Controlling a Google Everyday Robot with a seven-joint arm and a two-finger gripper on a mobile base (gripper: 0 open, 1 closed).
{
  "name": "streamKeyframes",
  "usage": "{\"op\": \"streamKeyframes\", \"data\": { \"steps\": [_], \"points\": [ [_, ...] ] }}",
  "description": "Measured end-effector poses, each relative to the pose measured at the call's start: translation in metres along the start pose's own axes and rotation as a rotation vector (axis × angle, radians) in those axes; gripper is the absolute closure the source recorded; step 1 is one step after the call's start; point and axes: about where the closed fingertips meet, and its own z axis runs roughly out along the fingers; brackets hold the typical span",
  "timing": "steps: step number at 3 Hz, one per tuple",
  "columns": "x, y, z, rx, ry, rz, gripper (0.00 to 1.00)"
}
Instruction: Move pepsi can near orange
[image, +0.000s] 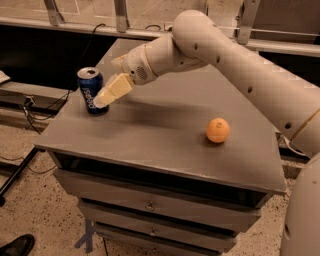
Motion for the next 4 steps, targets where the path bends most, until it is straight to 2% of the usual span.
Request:
{"op": "streamKeyframes", "data": {
  "steps": [1,2,3,4],
  "points": [
    [-0.006,0.002,0.025,-0.032,-0.046,0.015,0.0],
    [-0.01,0.003,0.04,-0.037,-0.081,0.011,0.14],
    [-0.009,-0.001,0.037,-0.01,-0.098,0.008,0.39],
    [-0.009,-0.01,0.017,0.039,-0.098,-0.005,0.61]
  ]
}}
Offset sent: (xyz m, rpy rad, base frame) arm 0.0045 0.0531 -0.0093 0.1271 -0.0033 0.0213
